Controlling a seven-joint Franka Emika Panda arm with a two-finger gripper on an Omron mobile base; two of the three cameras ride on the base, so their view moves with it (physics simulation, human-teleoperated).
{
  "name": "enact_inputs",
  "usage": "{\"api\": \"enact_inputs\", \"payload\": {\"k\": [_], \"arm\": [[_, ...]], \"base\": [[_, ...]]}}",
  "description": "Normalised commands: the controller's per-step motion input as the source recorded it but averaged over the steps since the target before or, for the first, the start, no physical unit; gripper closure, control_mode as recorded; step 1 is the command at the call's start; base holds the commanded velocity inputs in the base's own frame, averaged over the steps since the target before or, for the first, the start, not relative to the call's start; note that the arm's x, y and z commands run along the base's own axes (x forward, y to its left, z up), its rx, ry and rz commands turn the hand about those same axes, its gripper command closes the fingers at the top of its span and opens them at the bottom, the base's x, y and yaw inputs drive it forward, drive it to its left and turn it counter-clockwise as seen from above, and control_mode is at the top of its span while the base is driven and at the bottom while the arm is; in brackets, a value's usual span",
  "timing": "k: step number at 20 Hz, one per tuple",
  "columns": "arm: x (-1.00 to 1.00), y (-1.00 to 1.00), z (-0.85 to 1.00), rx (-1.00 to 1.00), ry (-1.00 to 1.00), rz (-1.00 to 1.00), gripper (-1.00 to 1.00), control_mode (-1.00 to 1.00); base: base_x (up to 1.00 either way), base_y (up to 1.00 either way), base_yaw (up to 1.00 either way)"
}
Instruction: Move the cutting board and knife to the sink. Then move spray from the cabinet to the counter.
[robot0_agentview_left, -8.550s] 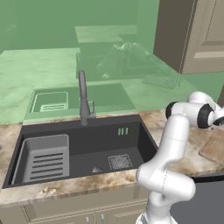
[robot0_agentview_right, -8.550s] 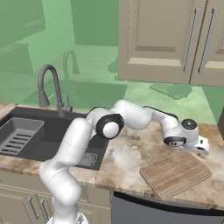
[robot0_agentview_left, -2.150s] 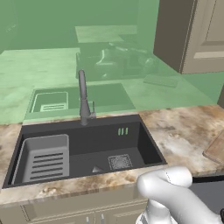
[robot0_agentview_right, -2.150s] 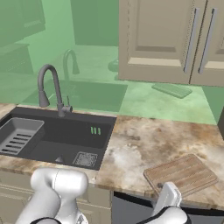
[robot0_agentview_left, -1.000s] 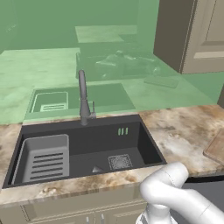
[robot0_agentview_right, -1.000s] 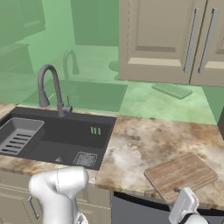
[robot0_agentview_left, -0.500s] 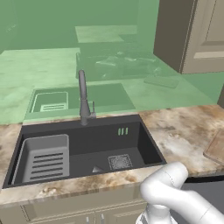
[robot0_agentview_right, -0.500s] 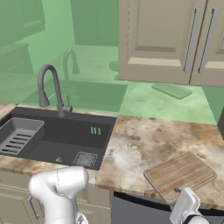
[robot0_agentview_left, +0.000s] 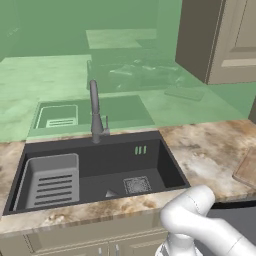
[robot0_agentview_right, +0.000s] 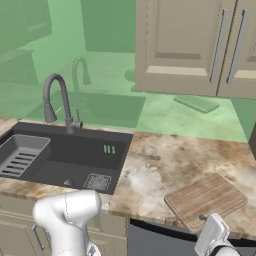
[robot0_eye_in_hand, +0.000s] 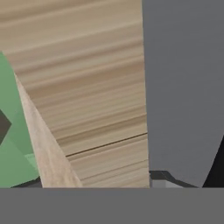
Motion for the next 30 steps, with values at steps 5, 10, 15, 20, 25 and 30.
{"api": "enact_inputs", "payload": {"k": [5, 10, 15, 20, 25, 30], "arm": [[-0.35, -0.16, 0.12, 0.00, -0.10, 0.00, 1.00, -1.00], [-0.59, -0.02, 0.48, 0.00, -0.20, 0.02, 1.00, -1.00], [-0.55, 0.17, 0.61, 0.00, -0.19, 0.03, 1.00, -1.00], [-0.30, 0.68, 0.85, -0.01, -0.18, 0.07, 1.00, -1.00], [-0.19, 0.76, 0.89, -0.07, -0.11, 0.10, 1.00, -1.00], [-0.07, 0.89, 1.00, -0.12, -0.09, 0.11, 1.00, -1.00]], "base": [[0.00, 0.00, 0.00], [0.00, 0.00, 0.00], [0.00, 0.00, 0.00], [0.00, 0.00, 0.00], [0.00, 0.00, 0.00], [0.00, 0.00, 0.00]]}}
